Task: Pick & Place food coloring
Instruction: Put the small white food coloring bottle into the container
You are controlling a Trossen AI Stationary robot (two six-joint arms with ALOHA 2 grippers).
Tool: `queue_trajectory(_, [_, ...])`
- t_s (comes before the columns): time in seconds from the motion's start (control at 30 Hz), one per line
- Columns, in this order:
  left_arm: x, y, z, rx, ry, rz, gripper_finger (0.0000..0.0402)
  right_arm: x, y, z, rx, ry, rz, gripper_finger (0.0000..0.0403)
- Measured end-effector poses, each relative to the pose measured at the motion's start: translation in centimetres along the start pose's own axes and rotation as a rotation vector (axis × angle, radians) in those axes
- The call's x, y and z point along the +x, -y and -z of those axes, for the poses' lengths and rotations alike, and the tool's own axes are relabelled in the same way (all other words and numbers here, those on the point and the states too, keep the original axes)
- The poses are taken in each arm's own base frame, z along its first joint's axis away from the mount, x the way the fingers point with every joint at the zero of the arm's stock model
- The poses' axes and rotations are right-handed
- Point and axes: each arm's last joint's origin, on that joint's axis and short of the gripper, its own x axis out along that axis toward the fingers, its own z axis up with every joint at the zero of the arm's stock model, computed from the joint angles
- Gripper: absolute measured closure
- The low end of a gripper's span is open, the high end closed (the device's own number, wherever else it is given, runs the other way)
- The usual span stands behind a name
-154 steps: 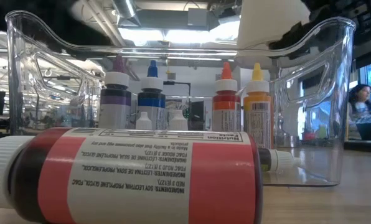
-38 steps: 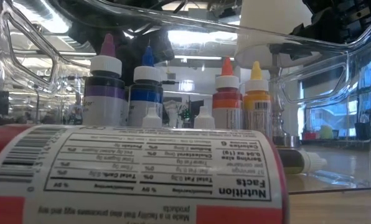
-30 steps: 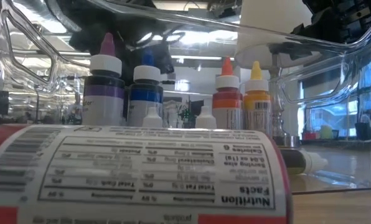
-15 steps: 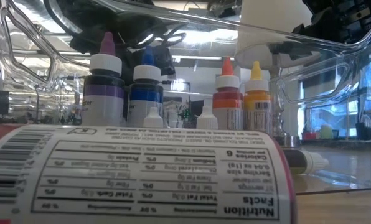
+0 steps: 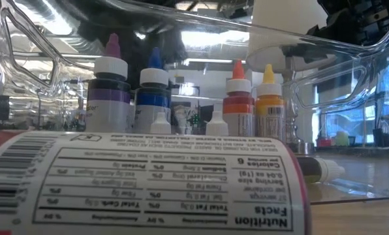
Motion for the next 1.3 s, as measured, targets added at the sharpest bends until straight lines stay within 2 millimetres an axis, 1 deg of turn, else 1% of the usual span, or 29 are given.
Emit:
queue_trajectory(0.2, [-3.4,-0.4,-3.0,-0.009,0.088,-0.031,0.0339,0.1,0.0,0.1,-0.016,-0.014,0.001,0.0296])
queue_trajectory(0.27, [-4.5,-0.2,-3.9,-0.007,0.134,-0.022,0.0339,0.2,0.0,0.2,-0.016,-0.018,0.003,0.0296])
queue_trajectory(0.37, [-6.0,0.6,-5.2,0.005,0.195,0.024,0.0339,0.3,0.0,0.2,-0.017,-0.021,0.009,0.0296])
queue_trajectory(0.5, [-7.0,2.3,-6.4,0.028,0.253,0.083,0.0339,0.3,0.0,0.2,-0.017,-0.022,0.011,0.0296])
queue_trajectory(0.67, [-7.6,5.5,-6.6,0.088,0.278,0.143,0.0339,0.3,0.0,0.2,-0.019,-0.022,0.011,0.0296])
queue_trajectory(0.97, [-9.8,11.3,-6.5,0.107,0.359,0.194,0.0340,0.3,0.0,0.2,-0.018,-0.022,0.010,0.0296])
queue_trajectory(1.07, [-9.8,13.0,-6.3,0.119,0.394,0.214,0.0340,0.3,0.0,0.2,-0.018,-0.022,0.010,0.0296])
queue_trajectory(1.17, [-9.3,14.4,-6.0,0.127,0.409,0.244,0.0340,0.3,0.0,0.2,-0.018,-0.021,0.010,0.0296])
queue_trajectory(1.3, [-8.4,15.4,-5.6,0.095,0.395,0.251,0.0340,0.3,0.0,0.2,-0.013,-0.021,0.009,0.0296])
